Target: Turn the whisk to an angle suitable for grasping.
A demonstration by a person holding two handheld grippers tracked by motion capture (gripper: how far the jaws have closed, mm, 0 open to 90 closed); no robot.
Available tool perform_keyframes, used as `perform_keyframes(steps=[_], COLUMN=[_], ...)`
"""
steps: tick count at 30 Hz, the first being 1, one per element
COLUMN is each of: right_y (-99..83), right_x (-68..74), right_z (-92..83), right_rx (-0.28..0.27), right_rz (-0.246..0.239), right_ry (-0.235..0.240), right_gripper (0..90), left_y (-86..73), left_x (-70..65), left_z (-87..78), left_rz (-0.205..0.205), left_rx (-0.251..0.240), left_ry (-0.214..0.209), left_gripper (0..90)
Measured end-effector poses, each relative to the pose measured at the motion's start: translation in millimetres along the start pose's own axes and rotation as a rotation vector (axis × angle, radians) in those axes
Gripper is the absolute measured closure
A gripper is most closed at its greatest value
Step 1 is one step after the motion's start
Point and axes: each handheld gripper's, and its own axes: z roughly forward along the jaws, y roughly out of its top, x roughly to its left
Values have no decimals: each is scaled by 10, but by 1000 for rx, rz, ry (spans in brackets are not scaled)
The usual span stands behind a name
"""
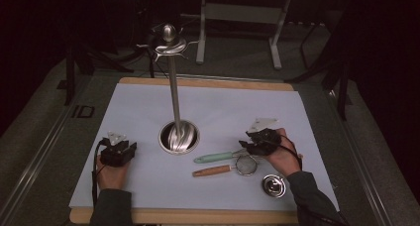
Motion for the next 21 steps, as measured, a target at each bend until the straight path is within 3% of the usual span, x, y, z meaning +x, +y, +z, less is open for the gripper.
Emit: perform_keyframes(steps=[13, 21], right_y=[20, 28], right_x=[303, 348], right_z=[385, 502], right_rx=[92, 143], right_rz=[-97, -122], right_ry=[116, 148], right_gripper=[512, 495], left_y=[1, 2], left_x=[-1, -7], left_z=[3, 7], left_rz=[-1, 3], left_rx=[3, 3], left_ry=[-2, -1], left_gripper=[652, 649])
